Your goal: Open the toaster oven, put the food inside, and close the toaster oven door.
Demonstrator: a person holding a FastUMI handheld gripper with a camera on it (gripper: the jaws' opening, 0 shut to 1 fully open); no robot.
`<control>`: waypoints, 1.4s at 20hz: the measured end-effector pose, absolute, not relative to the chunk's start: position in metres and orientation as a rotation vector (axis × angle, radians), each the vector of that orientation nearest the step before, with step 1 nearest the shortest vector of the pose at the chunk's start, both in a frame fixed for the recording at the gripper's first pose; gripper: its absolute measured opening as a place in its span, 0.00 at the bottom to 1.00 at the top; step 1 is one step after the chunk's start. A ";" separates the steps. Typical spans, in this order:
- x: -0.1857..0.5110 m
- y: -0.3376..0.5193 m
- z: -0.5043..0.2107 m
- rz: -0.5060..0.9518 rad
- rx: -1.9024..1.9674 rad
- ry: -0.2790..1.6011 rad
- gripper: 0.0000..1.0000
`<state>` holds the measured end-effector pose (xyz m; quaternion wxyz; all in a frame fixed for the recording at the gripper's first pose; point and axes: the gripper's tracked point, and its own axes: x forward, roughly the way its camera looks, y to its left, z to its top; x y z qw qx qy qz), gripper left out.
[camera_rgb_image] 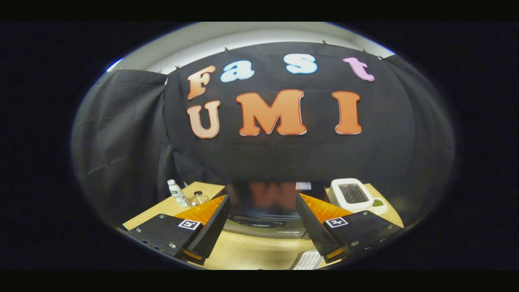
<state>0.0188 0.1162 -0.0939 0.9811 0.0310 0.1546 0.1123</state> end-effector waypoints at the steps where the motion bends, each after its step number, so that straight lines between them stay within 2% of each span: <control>1: 0.021 0.113 -0.075 0.226 0.060 0.267 0.96; 6: 0.024 0.092 0.004 0.197 0.052 0.127 0.97; 12: 0.023 0.076 0.055 0.182 0.065 0.029 0.97; 20: 0.020 0.073 0.077 0.184 0.048 -0.045 0.97; 28: 0.021 0.071 0.073 0.180 0.056 -0.044 0.97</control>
